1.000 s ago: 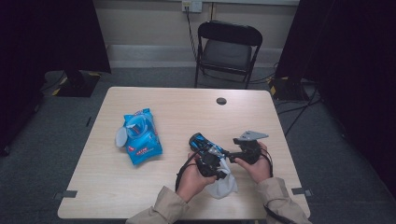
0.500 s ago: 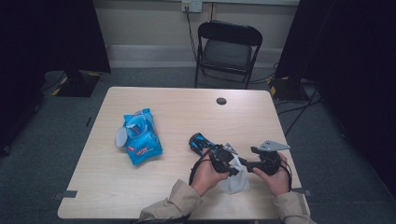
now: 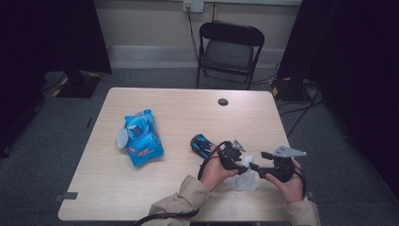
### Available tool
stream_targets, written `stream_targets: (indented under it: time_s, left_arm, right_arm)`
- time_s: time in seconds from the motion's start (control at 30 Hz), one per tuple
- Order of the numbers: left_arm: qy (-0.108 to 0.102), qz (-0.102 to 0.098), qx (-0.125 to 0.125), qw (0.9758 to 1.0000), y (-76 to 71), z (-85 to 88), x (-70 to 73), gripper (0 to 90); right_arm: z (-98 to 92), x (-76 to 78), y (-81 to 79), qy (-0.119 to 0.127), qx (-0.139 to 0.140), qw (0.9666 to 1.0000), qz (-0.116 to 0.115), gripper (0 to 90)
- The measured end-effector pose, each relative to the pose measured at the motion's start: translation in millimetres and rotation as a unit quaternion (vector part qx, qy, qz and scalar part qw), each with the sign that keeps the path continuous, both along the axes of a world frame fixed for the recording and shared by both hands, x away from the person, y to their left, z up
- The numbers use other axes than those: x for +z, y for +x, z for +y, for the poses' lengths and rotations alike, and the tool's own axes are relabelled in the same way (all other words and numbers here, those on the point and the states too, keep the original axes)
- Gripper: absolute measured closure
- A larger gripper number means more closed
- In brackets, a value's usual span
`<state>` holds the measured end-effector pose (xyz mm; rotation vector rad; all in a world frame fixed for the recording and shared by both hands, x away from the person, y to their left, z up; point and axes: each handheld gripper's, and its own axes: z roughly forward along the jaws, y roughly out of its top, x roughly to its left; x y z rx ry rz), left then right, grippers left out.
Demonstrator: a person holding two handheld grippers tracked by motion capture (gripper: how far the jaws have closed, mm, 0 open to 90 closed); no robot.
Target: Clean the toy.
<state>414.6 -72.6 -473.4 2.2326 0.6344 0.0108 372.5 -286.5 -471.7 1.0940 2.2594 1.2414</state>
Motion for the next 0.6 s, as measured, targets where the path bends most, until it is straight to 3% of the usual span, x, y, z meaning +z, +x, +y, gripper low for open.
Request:
stream_targets:
  time_s: [0.07,0.13,0.33,0.6]
  left_arm:
    - [0.009,-0.018,0.002,0.9998,0.3,6.0,5.5,41.6]
    - [0.003,-0.025,0.011,0.9996,2.2,14.6,11.7,34.9]
    - [0.004,-0.046,0.041,0.9981,10.6,44.4,27.2,32.1]
    - [0.024,-0.049,0.103,0.9932,31.3,79.2,22.7,31.9]
  right_arm:
    - [4.2,0.7,0.3,-0.004,0.007,1.0000,-0.001,26.9]
    - [8.1,2.1,-0.3,0.000,0.015,0.9999,0.000,27.0]
    - [24.1,2.0,-2.7,-0.010,0.047,0.9988,-0.001,27.8]
    - [44.1,-12.3,-3.1,-0.039,0.086,0.9952,0.024,29.5]
